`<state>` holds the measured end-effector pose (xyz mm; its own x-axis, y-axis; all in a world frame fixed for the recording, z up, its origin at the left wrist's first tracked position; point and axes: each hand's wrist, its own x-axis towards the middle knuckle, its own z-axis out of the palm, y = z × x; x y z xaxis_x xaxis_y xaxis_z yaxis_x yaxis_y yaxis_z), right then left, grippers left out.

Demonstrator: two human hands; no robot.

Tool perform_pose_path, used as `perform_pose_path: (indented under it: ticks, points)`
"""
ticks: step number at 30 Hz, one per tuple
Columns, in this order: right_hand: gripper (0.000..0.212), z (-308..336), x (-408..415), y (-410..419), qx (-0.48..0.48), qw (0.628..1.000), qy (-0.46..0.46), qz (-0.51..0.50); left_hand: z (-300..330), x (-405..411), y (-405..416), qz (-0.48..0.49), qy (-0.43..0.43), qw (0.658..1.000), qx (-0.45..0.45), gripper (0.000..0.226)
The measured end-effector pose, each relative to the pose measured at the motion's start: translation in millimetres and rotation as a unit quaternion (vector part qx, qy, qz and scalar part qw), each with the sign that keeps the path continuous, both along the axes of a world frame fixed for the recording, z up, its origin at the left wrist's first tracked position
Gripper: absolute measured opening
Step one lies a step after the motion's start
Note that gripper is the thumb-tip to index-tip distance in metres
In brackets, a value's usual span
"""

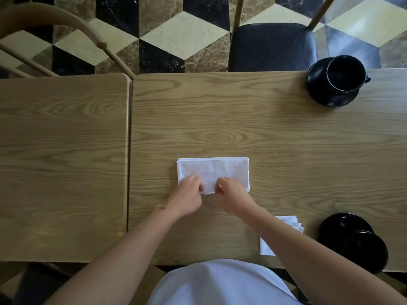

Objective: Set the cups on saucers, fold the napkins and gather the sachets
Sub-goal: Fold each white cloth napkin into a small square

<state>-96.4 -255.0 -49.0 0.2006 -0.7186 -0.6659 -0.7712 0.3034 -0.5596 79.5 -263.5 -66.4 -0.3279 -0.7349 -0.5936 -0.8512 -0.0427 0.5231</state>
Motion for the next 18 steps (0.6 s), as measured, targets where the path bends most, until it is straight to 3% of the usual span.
perform_pose_path:
  ticks: [5,13,15,18]
  points:
    - [0.016,-1.0,-36.9,-3.5,-0.012,0.999,0.037,-0.023,-0.3,21.3,-4.1,0.036,-0.005,0.999,0.016,0.031]
    - [0.021,3.6,-30.1,-14.7,-0.005,0.997,0.072,-0.005,-4.7,10.3,2.1,0.154,-0.003,0.988,0.006,0.023]
    - [0.019,7.1,-33.9,-27.7,-0.076,0.993,0.087,-0.035,-1.3,-4.0,12.7,0.271,0.003,0.962,-0.009,0.015]
    - [0.029,6.8,-38.1,-55.1,-0.196,0.972,0.13,0.016,10.8,-26.0,29.6,0.475,0.058,0.877,0.052,0.008]
